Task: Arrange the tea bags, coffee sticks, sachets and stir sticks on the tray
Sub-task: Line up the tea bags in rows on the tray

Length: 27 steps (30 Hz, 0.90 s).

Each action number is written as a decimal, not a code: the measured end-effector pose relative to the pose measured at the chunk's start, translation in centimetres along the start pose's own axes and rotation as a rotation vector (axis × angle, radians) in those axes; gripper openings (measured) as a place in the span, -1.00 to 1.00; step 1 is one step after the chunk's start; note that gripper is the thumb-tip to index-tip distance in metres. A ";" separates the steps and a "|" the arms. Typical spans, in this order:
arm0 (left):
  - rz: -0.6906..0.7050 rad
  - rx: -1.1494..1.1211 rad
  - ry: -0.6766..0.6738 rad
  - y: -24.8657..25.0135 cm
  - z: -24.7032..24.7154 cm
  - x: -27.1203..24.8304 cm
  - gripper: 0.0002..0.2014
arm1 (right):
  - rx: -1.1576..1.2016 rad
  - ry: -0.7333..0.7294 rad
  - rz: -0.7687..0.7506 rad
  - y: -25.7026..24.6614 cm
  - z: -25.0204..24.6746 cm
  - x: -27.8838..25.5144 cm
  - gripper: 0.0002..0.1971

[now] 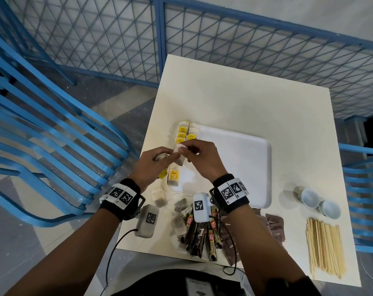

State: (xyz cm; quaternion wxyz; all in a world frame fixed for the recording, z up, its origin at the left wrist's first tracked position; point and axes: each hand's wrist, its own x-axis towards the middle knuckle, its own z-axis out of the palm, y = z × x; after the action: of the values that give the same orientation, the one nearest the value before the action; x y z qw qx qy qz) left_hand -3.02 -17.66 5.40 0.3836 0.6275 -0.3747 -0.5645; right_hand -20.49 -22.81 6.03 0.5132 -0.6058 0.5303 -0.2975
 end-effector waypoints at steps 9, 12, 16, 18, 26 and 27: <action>-0.030 0.010 0.005 -0.4 0.2 -0.2 -0.84 | 0.064 0.088 0.010 -0.4 -0.1 0.1 -0.97; -0.020 -0.009 0.013 -0.5 0.2 -0.3 -0.84 | 0.078 0.058 0.048 -0.5 0.0 0.1 -0.92; -0.007 -0.034 0.033 -0.5 0.3 -0.3 -0.81 | 0.016 0.058 0.098 -0.4 -0.1 0.1 -0.84; -0.009 -0.027 0.023 -0.4 0.2 -0.4 -0.81 | -0.015 0.061 0.077 -0.3 -0.1 0.0 -0.91; -0.033 0.016 -0.006 -0.4 0.2 -0.8 -0.79 | -0.014 0.166 0.072 0.3 0.2 0.4 -0.94; -0.031 0.000 0.002 -0.4 0.3 -0.7 -0.79 | -0.017 0.144 0.105 0.4 0.3 0.3 -0.93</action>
State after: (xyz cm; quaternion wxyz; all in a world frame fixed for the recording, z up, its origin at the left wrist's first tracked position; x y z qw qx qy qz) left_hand -3.38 -16.85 5.35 0.3751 0.6338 -0.3643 -0.5700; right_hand -20.29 -22.94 5.50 0.4836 -0.5586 0.5991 -0.3086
